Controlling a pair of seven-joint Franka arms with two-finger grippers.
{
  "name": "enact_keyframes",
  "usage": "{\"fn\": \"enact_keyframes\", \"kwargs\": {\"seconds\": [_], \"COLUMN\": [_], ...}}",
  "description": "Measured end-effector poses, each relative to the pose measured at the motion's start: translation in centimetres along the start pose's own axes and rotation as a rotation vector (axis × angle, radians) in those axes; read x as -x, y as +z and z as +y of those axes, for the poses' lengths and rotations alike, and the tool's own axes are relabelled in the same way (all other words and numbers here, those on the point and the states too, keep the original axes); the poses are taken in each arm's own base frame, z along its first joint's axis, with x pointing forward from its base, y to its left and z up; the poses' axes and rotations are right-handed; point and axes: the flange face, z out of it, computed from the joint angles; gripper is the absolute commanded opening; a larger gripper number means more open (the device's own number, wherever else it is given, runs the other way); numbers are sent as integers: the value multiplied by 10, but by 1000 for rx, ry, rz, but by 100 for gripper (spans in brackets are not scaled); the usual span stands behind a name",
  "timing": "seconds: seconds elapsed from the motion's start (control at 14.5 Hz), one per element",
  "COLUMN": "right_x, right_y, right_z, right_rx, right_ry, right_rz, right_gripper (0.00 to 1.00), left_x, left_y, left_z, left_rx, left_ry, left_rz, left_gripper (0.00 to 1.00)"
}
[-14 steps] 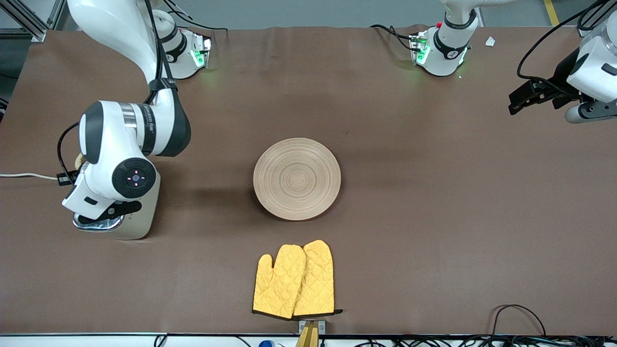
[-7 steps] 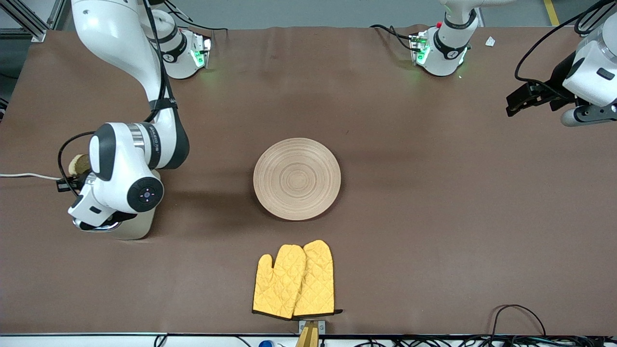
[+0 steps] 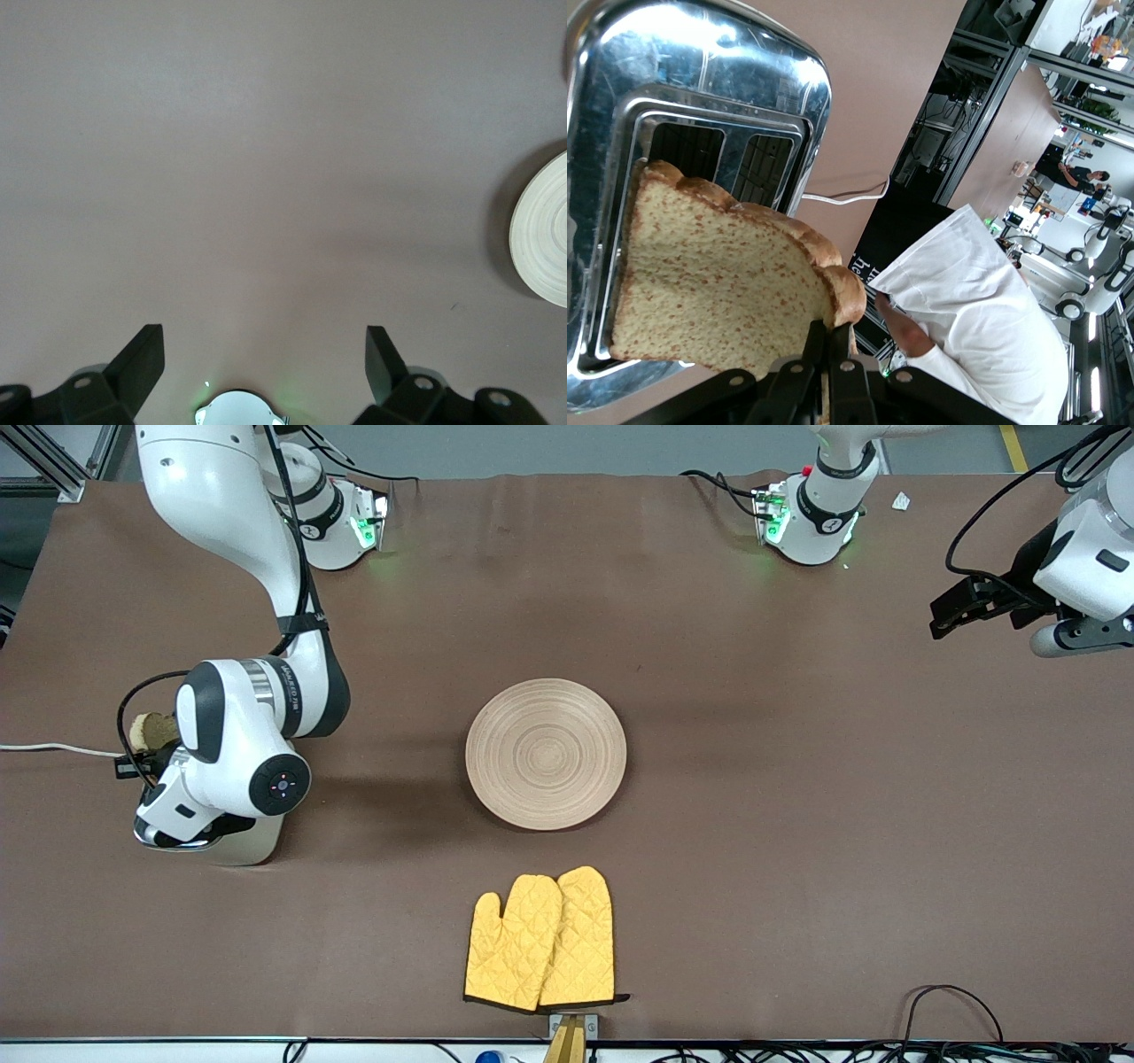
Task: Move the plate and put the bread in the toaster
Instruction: 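Lower the bread into the toaster slot with the right gripper, then open the right gripper and raise it away from the toaster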
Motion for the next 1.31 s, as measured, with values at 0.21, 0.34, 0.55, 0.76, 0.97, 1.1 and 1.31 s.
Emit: {"fn": "enact_keyframes", "kwargs": {"seconds": [0.21,0.34,0.55,0.76,0.97,1.1,1.31], "right_x": [1,2,1,1,0,1,19], "right_y": [-3,-3,0,1,4,-4,-29], "right_z": [-7,-14,-25,-34,-33,-29,3], "right_rx": [6,10,13,-3,-53,-138,-307], "right_ry": [65,90,112,123,135,151,184], "right_rz": [0,-1,-3,-5,-11,5,54], "right_gripper": [2,2,4,72,100,100,100], "left_x": [0,0,0,0,0,0,0], "left_y": [0,0,0,0,0,0,0], "left_z": [0,0,0,0,0,0,0], "left_rx": [0,0,0,0,0,0,0], "left_ry": [0,0,0,0,0,0,0], "left_rz": [0,0,0,0,0,0,1], "left_gripper": [100,100,100,100,100,100,100]}}
